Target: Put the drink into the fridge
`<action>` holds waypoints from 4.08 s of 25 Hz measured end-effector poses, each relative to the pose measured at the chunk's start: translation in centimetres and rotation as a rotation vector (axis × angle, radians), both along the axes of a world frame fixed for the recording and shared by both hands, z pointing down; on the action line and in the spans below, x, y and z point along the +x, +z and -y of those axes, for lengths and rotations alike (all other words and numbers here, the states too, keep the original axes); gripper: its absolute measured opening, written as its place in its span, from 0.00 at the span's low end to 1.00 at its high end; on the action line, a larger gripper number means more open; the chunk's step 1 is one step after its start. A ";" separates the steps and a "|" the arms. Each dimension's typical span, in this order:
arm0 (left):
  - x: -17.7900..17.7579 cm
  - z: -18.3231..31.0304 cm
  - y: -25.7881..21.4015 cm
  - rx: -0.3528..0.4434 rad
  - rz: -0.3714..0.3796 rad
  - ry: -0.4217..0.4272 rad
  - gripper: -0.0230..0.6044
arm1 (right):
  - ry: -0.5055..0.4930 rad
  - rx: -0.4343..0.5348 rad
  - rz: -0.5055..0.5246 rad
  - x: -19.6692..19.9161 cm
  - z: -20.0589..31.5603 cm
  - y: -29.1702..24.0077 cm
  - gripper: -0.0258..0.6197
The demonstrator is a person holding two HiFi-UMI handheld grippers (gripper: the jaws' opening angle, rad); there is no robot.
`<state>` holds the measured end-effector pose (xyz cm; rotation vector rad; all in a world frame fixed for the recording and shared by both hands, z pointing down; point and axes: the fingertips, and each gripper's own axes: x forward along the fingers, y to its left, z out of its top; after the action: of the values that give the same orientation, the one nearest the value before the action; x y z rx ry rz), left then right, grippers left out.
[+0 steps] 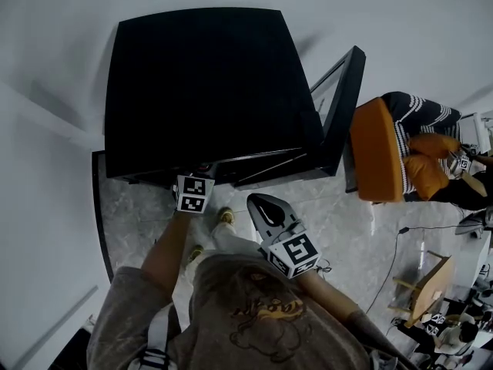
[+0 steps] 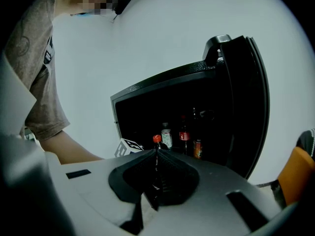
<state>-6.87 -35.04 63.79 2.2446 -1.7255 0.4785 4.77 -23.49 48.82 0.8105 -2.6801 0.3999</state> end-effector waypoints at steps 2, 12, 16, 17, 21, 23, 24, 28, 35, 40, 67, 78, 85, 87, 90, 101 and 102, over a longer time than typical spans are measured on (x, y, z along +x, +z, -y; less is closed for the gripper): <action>-0.3 0.3 0.4 0.002 0.007 -0.011 0.53 | -0.006 -0.002 -0.003 -0.1 0.0 0.1 0.07; -1.3 2.0 2.2 -0.006 0.006 -0.067 0.53 | -0.024 -0.017 -0.018 0.2 0.0 1.1 0.07; -1.3 2.4 3.0 -0.016 0.000 -0.065 0.53 | -0.032 -0.016 -0.017 0.1 0.1 1.1 0.07; -1.4 2.4 3.4 -0.020 0.000 -0.071 0.53 | -0.034 -0.014 -0.016 0.1 0.1 1.0 0.07; -1.4 3.1 2.4 -0.002 0.003 -0.068 0.53 | -0.032 -0.015 -0.014 0.1 0.3 1.1 0.07; -1.5 3.3 2.7 -0.004 0.001 -0.069 0.53 | -0.032 -0.020 -0.015 0.1 0.2 1.2 0.07; -1.5 3.4 2.9 -0.006 0.002 -0.070 0.53 | -0.032 -0.022 -0.016 0.1 0.1 1.3 0.07; -1.9 3.6 3.4 -0.009 0.006 -0.075 0.53 | -0.031 -0.024 -0.018 0.0 0.1 1.4 0.07; -2.0 3.9 3.5 0.000 0.001 -0.072 0.53 | -0.024 -0.026 -0.023 0.2 0.1 1.6 0.07; -2.1 4.1 3.5 0.005 -0.010 -0.071 0.53 | -0.017 -0.025 -0.027 0.3 0.0 1.6 0.07; -2.5 3.8 2.6 0.046 -0.038 -0.095 0.56 | -0.025 -0.035 -0.035 0.1 -0.6 2.0 0.07; -2.3 -2.1 0.4 0.003 -0.008 -0.083 0.48 | -0.045 -0.018 0.015 -1.2 -1.5 0.3 0.07; -1.5 -6.8 -3.7 0.035 0.007 -0.038 0.12 | -0.053 -0.015 0.042 -1.8 -3.0 -0.5 0.07; -1.2 -8.2 -5.2 0.047 -0.006 -0.015 0.05 | -0.056 -0.015 0.056 -2.3 -3.7 -0.8 0.07; -0.7 -10.5 -7.7 0.055 -0.037 0.017 0.05 | -0.064 -0.018 0.075 -2.8 -4.8 -1.4 0.07; 0.6 -19.3 -16.7 0.048 -0.102 0.156 0.04 | -0.081 -0.008 0.118 -4.3 -8.0 -3.4 0.07; 0.5 -19.9 -17.2 0.053 -0.107 0.164 0.04 | -0.092 -0.003 0.119 -4.5 -8.3 -3.5 0.07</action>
<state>-6.34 -15.10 46.55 2.4143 -1.5272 0.3426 0.24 -15.20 45.29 0.6801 -2.8136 0.4424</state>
